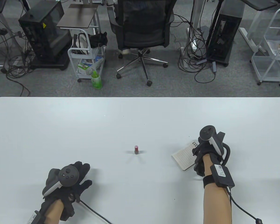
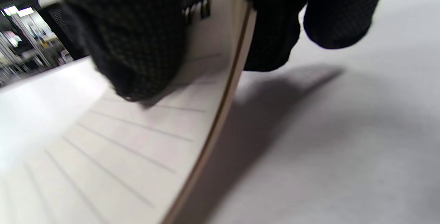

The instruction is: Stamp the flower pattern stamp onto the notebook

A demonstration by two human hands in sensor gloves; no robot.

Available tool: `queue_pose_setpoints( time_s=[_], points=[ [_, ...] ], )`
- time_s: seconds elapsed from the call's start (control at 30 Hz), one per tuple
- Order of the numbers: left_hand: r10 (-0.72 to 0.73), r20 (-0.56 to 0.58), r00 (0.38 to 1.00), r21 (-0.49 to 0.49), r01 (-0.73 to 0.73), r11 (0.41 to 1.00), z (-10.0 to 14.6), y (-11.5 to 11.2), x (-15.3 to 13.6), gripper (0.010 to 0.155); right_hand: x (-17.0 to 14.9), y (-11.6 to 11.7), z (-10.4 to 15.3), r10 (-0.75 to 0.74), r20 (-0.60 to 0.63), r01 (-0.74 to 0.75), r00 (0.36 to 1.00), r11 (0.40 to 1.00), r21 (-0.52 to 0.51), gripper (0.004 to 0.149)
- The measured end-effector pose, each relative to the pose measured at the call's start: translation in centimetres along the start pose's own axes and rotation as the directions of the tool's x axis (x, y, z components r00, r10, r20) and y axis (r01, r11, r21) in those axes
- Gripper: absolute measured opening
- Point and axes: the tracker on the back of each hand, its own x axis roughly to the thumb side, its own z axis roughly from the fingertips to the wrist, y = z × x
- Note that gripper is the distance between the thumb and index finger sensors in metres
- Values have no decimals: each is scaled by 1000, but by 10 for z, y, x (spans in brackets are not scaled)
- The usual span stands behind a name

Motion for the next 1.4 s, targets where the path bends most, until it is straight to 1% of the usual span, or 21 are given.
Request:
queue_pose_setpoints(
  time_s=[0.03,0.1,0.13,0.2,0.27,0.33,0.47,0.5,0.53,0.57,0.67,0.7,0.73,0.77,0.8,0.9,1.03,1.1,1.2,1.3,1.4],
  points=[
    [-1,3,1000,-1,1,1000,0,0,0,78,2,-5,5,-56,29,55,998,998,25,73],
    [-1,10,1000,-8,1,1000,0,0,0,78,10,-16,16,-141,95,138,985,990,36,72],
    [1,12,1000,-11,0,1000,0,0,0,78,13,-20,21,-152,114,148,982,988,40,72],
    [7,14,1000,-16,-7,1000,0,-1,0,78,29,-29,39,-158,215,150,964,987,54,70],
    [14,17,1000,-31,-13,999,-1,-2,0,78,49,-34,60,-113,301,106,947,994,38,69],
    [18,21,1000,-36,-17,999,-1,-2,1,78,69,-36,83,-38,392,43,919,999,-4,69],
    [20,31,999,-33,-19,999,-1,-1,2,78,107,-25,127,65,544,-57,837,998,-31,69],
    [24,34,999,-30,-22,999,0,-1,3,78,119,-19,140,62,588,-81,806,997,6,69],
    [26,36,999,-30,-25,999,0,-1,3,78,124,-15,145,51,609,-92,792,995,36,69],
    [31,38,999,-27,-30,999,0,-1,3,78,135,-6,157,9,655,-114,756,986,118,69],
    [35,42,998,-27,-34,999,1,-1,4,78,153,13,176,-104,726,-153,680,948,279,69],
    [35,42,999,-27,-33,999,0,-2,4,78,159,21,180,-132,731,-174,670,928,328,69],
    [34,44,998,-29,-32,999,0,-2,5,78,165,33,183,-158,729,-205,666,901,382,68],
    [34,44,998,-32,-32,999,0,-2,5,78,167,37,183,-163,727,-214,666,893,396,68],
    [34,44,998,-36,-32,999,-1,-3,5,78,170,48,181,-164,719,-232,675,878,419,68],
    [34,44,998,-41,-32,999,-1,-3,6,78,175,72,167,-137,687,-245,714,870,428,67],
    [35,49,998,-44,-32,998,-1,-3,6,78,178,92,147,-42,648,-223,761,920,322,66],
    [36,50,998,-46,-33,998,-1,-2,6,78,180,101,142,15,642,-233,766,938,256,65],
    [37,53,998,-51,-35,998,-2,-2,6,78,181,111,138,92,637,-272,765,943,190,63],
    [38,52,998,-58,-35,998,-2,-1,7,78,182,115,135,147,637,-312,756,937,154,63],
    [41,51,998,-66,-37,997,-2,-1,7,78,183,114,135,140,640,-309,756,938,159,63]
  ],
)
